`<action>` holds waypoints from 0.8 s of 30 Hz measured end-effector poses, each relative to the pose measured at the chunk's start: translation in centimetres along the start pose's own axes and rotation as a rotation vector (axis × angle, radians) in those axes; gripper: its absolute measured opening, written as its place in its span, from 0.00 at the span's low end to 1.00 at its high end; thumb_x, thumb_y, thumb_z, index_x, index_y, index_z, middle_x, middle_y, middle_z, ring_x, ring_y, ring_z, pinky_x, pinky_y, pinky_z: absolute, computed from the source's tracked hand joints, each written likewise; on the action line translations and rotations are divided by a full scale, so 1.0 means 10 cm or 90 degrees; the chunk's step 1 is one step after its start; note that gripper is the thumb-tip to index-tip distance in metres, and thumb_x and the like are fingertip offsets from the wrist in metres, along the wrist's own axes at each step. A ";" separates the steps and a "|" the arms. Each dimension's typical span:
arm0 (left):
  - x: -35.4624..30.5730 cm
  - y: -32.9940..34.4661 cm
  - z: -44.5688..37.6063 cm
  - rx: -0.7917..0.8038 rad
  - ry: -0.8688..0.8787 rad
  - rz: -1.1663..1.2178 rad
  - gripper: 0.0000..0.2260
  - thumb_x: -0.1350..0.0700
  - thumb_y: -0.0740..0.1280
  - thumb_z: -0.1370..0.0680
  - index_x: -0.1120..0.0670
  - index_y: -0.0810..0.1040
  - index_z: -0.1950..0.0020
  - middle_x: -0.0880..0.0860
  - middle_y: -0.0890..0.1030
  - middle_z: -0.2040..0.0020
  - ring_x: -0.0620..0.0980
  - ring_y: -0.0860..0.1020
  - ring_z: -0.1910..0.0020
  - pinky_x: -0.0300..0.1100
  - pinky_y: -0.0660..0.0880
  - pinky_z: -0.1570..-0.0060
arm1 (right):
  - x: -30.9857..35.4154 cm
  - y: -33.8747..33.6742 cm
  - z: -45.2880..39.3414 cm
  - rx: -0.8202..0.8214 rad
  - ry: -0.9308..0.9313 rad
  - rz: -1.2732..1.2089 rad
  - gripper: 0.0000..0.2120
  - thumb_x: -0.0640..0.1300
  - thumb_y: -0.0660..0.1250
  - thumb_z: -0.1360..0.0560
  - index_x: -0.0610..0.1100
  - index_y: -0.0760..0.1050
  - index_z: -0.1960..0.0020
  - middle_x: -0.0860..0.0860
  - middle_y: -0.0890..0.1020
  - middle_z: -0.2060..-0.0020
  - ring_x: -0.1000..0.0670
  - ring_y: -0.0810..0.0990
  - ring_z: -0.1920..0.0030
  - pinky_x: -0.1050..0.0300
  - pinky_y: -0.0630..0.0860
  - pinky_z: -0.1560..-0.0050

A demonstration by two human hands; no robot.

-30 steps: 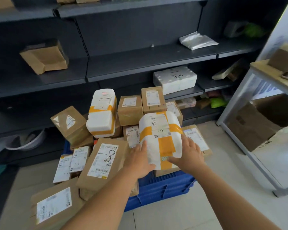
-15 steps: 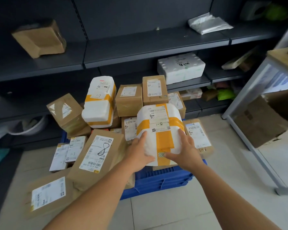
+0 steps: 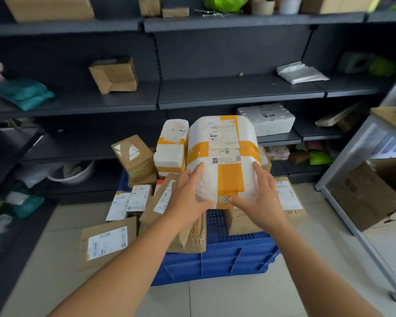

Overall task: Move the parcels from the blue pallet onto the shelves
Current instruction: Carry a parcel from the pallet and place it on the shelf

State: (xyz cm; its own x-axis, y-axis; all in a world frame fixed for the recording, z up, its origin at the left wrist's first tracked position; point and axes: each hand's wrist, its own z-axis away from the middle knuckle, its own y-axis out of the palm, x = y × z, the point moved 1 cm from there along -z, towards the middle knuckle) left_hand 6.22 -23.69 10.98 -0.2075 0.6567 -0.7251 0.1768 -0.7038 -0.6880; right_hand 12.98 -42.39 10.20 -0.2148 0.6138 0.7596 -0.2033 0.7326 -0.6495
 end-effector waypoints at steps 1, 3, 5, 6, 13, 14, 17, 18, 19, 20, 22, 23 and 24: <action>0.02 -0.14 0.14 -0.017 0.005 0.001 0.43 0.54 0.73 0.28 0.39 0.48 0.23 0.45 0.53 0.25 0.49 0.55 0.26 0.48 0.60 0.28 | 0.15 0.03 0.10 -0.004 -0.018 0.004 0.52 0.59 0.76 0.36 0.59 0.45 0.24 0.55 0.56 0.28 0.45 0.60 0.29 0.39 0.66 0.32; 0.06 -0.34 0.34 -0.039 0.009 -0.001 0.43 0.53 0.73 0.28 0.39 0.48 0.23 0.45 0.53 0.25 0.49 0.56 0.27 0.48 0.61 0.29 | 0.36 0.09 0.23 -0.007 -0.042 -0.002 0.52 0.58 0.77 0.36 0.58 0.46 0.24 0.54 0.57 0.28 0.46 0.60 0.29 0.41 0.65 0.31; 0.15 -0.60 0.67 -0.073 0.002 0.004 0.43 0.53 0.73 0.28 0.39 0.49 0.23 0.44 0.54 0.26 0.48 0.57 0.28 0.48 0.62 0.30 | 0.64 0.21 0.46 0.006 -0.074 -0.012 0.52 0.57 0.77 0.36 0.58 0.47 0.24 0.54 0.57 0.28 0.47 0.60 0.29 0.42 0.65 0.31; 0.21 -0.73 0.85 -0.094 -0.004 0.003 0.43 0.53 0.73 0.28 0.39 0.49 0.23 0.44 0.55 0.27 0.48 0.57 0.29 0.47 0.62 0.30 | 0.78 0.28 0.58 0.016 -0.089 -0.017 0.52 0.57 0.77 0.36 0.58 0.46 0.24 0.54 0.57 0.28 0.47 0.60 0.29 0.43 0.66 0.32; 0.71 -1.57 2.09 -0.227 -0.064 -0.001 0.43 0.56 0.74 0.29 0.40 0.52 0.23 0.45 0.57 0.28 0.48 0.58 0.30 0.39 0.58 0.34 | 1.72 0.92 1.46 0.084 -0.203 -0.053 0.52 0.57 0.77 0.35 0.57 0.46 0.23 0.55 0.56 0.28 0.48 0.60 0.29 0.42 0.67 0.32; 0.79 -1.68 2.28 -0.244 -0.078 -0.001 0.43 0.56 0.74 0.30 0.40 0.52 0.23 0.45 0.57 0.29 0.49 0.58 0.30 0.40 0.59 0.33 | 1.85 1.02 1.58 0.095 -0.219 -0.054 0.52 0.57 0.77 0.36 0.57 0.46 0.23 0.55 0.56 0.28 0.48 0.59 0.29 0.42 0.66 0.32; 1.04 -2.00 2.81 -0.298 -0.123 -0.013 0.43 0.56 0.74 0.30 0.40 0.52 0.23 0.47 0.57 0.28 0.50 0.59 0.29 0.43 0.61 0.31 | 2.22 1.38 1.91 0.144 -0.268 -0.056 0.52 0.56 0.76 0.35 0.56 0.45 0.23 0.54 0.56 0.27 0.49 0.58 0.29 0.43 0.65 0.31; 1.13 -2.09 2.98 -0.317 -0.140 -0.018 0.43 0.56 0.74 0.30 0.40 0.52 0.23 0.47 0.57 0.28 0.50 0.59 0.29 0.42 0.62 0.32 | 2.33 1.51 2.01 0.163 -0.285 -0.055 0.52 0.57 0.76 0.34 0.56 0.45 0.23 0.54 0.56 0.27 0.49 0.58 0.29 0.43 0.65 0.31; 1.21 -2.17 3.16 -0.335 -0.158 -0.024 0.43 0.56 0.74 0.30 0.40 0.52 0.23 0.47 0.57 0.28 0.49 0.59 0.29 0.41 0.62 0.33 | 2.43 1.64 2.11 0.184 -0.302 -0.054 0.51 0.57 0.76 0.34 0.56 0.45 0.23 0.54 0.56 0.27 0.48 0.59 0.29 0.43 0.65 0.31; 1.30 -2.24 3.32 -0.352 -0.178 -0.028 0.43 0.56 0.74 0.30 0.40 0.52 0.23 0.47 0.58 0.28 0.49 0.59 0.29 0.42 0.62 0.34 | 2.53 1.77 2.20 0.206 -0.317 -0.055 0.51 0.58 0.76 0.34 0.55 0.45 0.23 0.54 0.56 0.27 0.48 0.59 0.29 0.42 0.65 0.31; 1.47 -2.37 3.64 -0.385 -0.222 -0.031 0.43 0.55 0.73 0.30 0.40 0.52 0.23 0.47 0.58 0.29 0.50 0.59 0.29 0.45 0.63 0.32 | 2.72 2.03 2.37 0.254 -0.345 -0.058 0.51 0.58 0.76 0.35 0.55 0.46 0.23 0.54 0.57 0.28 0.49 0.60 0.30 0.43 0.65 0.31; 1.54 -2.44 3.80 -0.401 -0.246 -0.030 0.43 0.55 0.74 0.30 0.41 0.52 0.23 0.47 0.59 0.29 0.50 0.59 0.29 0.45 0.63 0.31 | 2.81 2.16 2.46 0.280 -0.357 -0.060 0.51 0.59 0.76 0.35 0.56 0.46 0.23 0.54 0.57 0.28 0.49 0.60 0.30 0.43 0.65 0.30; 1.63 -2.49 3.95 -0.417 -0.272 -0.027 0.43 0.55 0.74 0.30 0.41 0.52 0.23 0.48 0.59 0.29 0.50 0.59 0.29 0.45 0.63 0.31 | 2.91 2.29 2.54 0.305 -0.368 -0.061 0.52 0.59 0.75 0.35 0.56 0.45 0.23 0.54 0.57 0.29 0.48 0.61 0.31 0.43 0.65 0.30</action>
State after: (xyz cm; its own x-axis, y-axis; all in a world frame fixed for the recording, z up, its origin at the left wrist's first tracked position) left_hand -39.55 -6.17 17.50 -0.5556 0.4245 -0.7149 0.6648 -0.2896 -0.6886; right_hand -22.18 -15.24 16.58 -0.6158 0.2048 0.7608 -0.6108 0.4858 -0.6252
